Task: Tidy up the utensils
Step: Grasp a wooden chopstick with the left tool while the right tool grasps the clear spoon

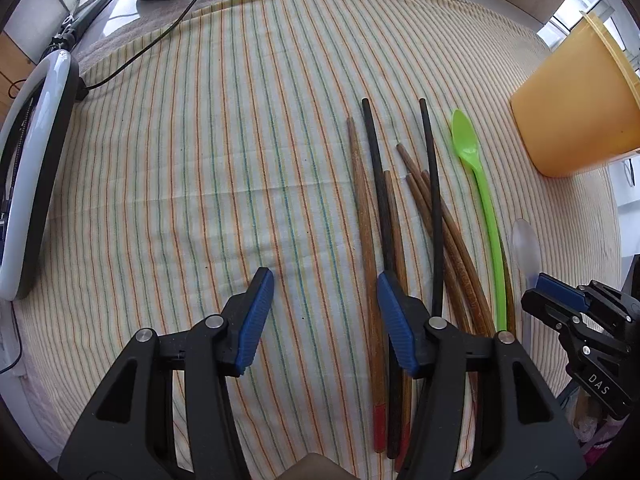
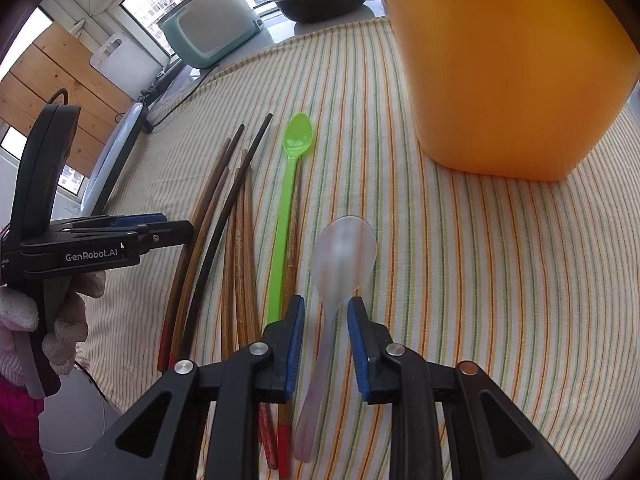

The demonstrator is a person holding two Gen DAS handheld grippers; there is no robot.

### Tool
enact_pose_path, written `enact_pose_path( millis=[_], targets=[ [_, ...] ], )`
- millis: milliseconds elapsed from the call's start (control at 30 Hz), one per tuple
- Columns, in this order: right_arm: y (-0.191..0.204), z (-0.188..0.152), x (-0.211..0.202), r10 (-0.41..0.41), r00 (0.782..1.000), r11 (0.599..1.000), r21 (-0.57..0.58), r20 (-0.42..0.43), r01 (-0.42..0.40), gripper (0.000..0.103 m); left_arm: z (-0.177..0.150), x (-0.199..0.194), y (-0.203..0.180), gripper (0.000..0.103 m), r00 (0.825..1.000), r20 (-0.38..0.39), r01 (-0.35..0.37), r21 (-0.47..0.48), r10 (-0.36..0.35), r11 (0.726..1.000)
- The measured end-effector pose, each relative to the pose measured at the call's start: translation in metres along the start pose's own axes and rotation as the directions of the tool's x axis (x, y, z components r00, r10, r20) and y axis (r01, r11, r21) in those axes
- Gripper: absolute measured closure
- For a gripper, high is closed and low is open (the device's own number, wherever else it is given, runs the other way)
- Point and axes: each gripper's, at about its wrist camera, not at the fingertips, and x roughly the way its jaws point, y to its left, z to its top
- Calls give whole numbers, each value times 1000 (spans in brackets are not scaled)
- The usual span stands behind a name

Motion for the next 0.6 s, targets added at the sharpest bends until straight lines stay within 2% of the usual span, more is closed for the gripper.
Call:
enact_pose_path(
  millis=[67,167,200,233,433,600],
  targets=[
    [0,0,0,-3,1000,1000,4,-4,3,81,1,2,-8,50,1000,4,-15,21,15,1000],
    [-1,1,-2,-16,1000,1000,8,-2,16,81,4,3,-21,65,998,20,-59,43,59,997],
    [-3,2,-4,-15,1000,1000,10,-1,15,81,7,7,-27,75,998,27,-65,45,63,997],
    [-4,2,-4,-13,1000,1000,13,-2,13,81,9,8,-27,80,998,22,-56,40,55,998],
    [-7,2,1,24,999,999,43,-34,-22,83,14,10,-15,91,999,31,-14,12,13,1000],
    [-11,7,3,48,998,996,81,-50,-44,85,13,11,-19,91,999,48,-17,35,15,999]
  ],
)
